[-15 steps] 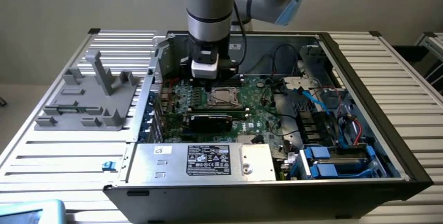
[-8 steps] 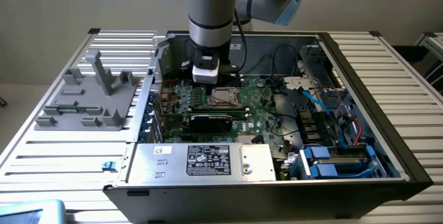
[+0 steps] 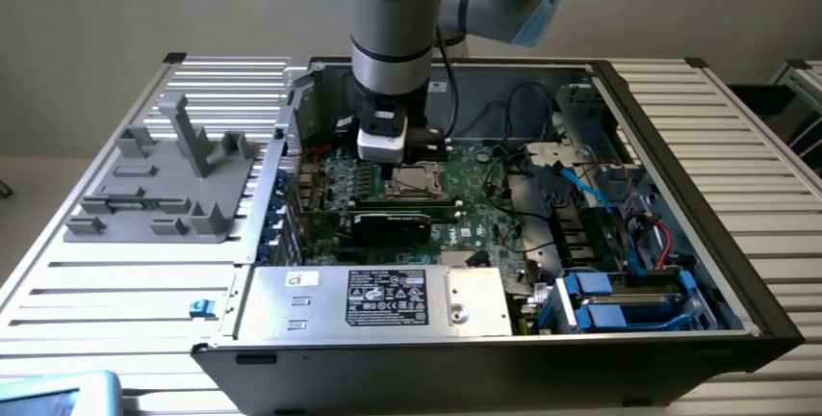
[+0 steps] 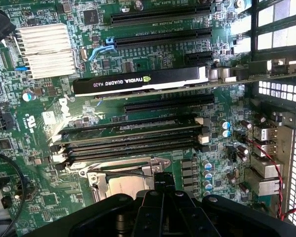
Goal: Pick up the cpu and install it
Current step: 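Install the second cpu locking lever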
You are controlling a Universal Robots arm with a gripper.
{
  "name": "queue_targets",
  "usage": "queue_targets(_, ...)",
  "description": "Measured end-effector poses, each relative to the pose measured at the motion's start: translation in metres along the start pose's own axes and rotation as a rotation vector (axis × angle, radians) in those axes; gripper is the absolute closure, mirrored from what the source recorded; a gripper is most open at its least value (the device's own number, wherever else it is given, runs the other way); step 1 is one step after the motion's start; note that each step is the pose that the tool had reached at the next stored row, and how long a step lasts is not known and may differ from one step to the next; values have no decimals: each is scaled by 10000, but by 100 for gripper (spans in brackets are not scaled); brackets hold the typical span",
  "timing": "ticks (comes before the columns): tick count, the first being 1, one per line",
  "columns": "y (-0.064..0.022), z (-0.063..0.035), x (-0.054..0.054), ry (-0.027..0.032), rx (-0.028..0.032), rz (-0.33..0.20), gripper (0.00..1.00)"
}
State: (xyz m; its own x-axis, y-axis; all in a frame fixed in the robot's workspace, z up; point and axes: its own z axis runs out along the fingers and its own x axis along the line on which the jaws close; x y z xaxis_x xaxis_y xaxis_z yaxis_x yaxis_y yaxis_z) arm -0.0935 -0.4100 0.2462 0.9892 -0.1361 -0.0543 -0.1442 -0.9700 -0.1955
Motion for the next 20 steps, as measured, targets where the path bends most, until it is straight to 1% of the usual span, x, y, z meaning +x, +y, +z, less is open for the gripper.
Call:
queue_targets(2, 11, 0, 2, -9, 92, 15, 89)
queue_targets(4, 25, -2, 4, -13, 151, 36, 89)
queue_targets(10, 81, -11, 12, -20, 265, 95, 89)
queue_targets(12, 108, -15, 16, -35, 282, 108, 89)
queue_targets(13, 119, -15, 19, -47, 307, 110, 89)
queue_targets(14, 126, -12, 21, -55, 353, 111, 89)
queue_targets(15, 130, -6, 24, -64, 417, 112, 89)
queue_targets(18, 140, 3, 30, -107, 705, 115, 89)
queue_targets(19, 148, 3, 32, -119, 754, 117, 89)
queue_targets(20, 157, 2, 33, -140, 764, 123, 89)
